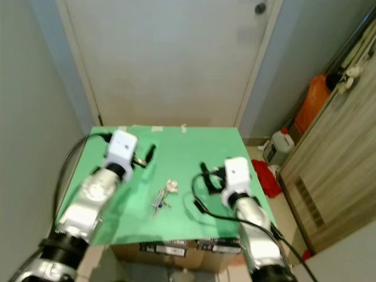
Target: Hang keys on a hook
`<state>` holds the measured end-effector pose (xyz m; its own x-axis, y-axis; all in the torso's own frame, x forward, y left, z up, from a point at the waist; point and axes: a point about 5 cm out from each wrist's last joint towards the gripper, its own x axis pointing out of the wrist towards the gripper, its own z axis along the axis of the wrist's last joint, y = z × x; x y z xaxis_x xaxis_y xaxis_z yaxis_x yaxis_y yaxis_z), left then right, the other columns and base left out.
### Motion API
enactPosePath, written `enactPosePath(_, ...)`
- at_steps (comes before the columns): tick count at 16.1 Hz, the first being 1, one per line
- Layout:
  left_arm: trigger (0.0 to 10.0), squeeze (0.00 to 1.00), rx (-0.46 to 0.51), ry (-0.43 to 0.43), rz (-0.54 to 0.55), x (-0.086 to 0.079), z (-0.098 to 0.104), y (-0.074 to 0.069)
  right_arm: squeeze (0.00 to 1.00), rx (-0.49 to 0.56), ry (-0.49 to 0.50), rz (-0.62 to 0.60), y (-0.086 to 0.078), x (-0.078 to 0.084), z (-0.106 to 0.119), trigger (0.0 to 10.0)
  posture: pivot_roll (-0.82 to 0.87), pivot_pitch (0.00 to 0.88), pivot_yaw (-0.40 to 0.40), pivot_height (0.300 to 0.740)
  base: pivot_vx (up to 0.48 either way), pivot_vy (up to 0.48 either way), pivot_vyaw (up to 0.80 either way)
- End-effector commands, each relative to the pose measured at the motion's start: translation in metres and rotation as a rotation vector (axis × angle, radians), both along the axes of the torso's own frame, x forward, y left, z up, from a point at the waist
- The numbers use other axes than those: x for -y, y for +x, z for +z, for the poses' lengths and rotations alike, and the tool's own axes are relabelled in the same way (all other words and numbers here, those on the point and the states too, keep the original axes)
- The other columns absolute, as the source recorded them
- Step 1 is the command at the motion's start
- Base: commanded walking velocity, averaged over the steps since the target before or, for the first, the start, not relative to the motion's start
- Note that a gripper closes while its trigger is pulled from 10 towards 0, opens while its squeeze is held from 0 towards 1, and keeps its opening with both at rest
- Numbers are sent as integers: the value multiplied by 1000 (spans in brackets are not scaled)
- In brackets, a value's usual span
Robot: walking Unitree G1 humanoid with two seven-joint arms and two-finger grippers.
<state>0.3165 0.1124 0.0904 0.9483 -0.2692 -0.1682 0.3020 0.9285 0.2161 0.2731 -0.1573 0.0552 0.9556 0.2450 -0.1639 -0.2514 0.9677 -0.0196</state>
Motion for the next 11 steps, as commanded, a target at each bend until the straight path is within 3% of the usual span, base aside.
enactPosePath(1,10000,0,-23,-2,7,2,-5,-2,0,15,-9,-16,2,7,7,10000,-47,0,-54,736,0,0,0)
enactPosePath(3,10000,0,-73,-11,3,18,-25,-9,0,12,-38,-69,-3,29,11,10000,-83,0,-64,736,0,0,0)
enactPosePath(6,10000,0,-94,6,43,18,-39,-12,0,-8,-68,-81,-15,41,14,10000,-120,25,-82,736,0,0,0)
enactPosePath(11,10000,0,-132,-4,103,19,-46,-16,0,-36,-70,-61,-20,38,14,10000,-117,34,-94,736,0,0,0)
